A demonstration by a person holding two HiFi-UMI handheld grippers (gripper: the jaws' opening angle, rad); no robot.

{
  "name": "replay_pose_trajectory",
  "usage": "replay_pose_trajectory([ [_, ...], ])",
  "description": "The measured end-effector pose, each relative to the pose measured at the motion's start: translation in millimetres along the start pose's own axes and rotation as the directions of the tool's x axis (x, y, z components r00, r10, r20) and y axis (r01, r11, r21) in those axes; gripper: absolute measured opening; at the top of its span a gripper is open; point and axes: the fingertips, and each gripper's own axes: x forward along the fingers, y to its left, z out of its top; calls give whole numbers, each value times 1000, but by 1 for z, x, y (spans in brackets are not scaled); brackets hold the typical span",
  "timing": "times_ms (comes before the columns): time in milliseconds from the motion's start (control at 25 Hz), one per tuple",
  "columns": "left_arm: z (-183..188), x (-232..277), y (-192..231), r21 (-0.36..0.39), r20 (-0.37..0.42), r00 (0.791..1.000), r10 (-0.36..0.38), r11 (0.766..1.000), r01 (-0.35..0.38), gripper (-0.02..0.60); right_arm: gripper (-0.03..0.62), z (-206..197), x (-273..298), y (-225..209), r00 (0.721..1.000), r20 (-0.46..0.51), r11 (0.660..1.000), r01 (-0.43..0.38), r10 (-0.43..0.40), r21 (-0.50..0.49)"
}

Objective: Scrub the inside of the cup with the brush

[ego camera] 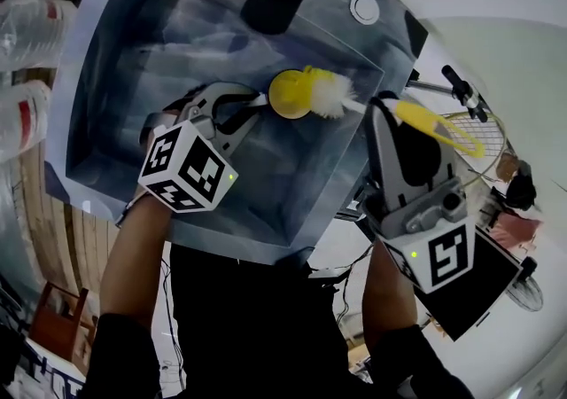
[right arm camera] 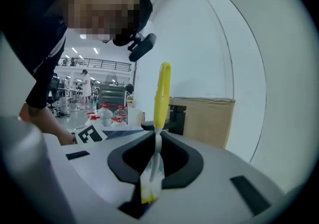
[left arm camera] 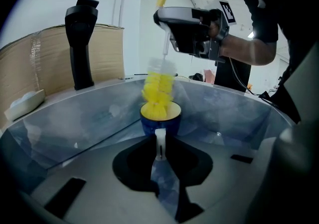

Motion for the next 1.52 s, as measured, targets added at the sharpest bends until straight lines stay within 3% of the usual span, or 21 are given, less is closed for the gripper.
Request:
replay_pose_trajectory([
  [80,0,-1,1,-3,0,1000,-2,1000,2,69,46,-5,-5,-2,1000,-16,1000,4,-4,7],
  [320,0,1,1,-14,5,1000,-3,1000,3,69,43,-67,17,20,994,-102,995,-27,38,99],
  [480,-2,-1,2,-15,3,1000,2,1000,-2,69,41,-59,26,28,992,-101,993,-65,75,102],
  [760,-1,0,1,-21,1,1000,-1,1000,1,69,41,-5,-20,30,992,-97,997,-76,76,9],
  [920,-1,0,1,-26,1,1000,-1,1000,1,69,41,-40,-12,45,977,-163,990,-132,139,53],
  [1120,-1,-1,1,-22,2,1000,2,1000,-2,69,44,-76,13,44,975,-177,982,-110,137,151],
  [1240,-2,-1,1,-18,-2,1000,5,1000,-5,69,43,-60,12,38,979,-154,983,-114,137,147],
  [1400,-2,0,1,-19,-4,1000,7,1000,-7,69,41,3,-14,29,992,-25,979,-119,125,167],
  [1520,-2,-1,2,-18,-7,1000,13,1000,-13,69,41,4,-10,39,987,-35,980,-151,156,129],
])
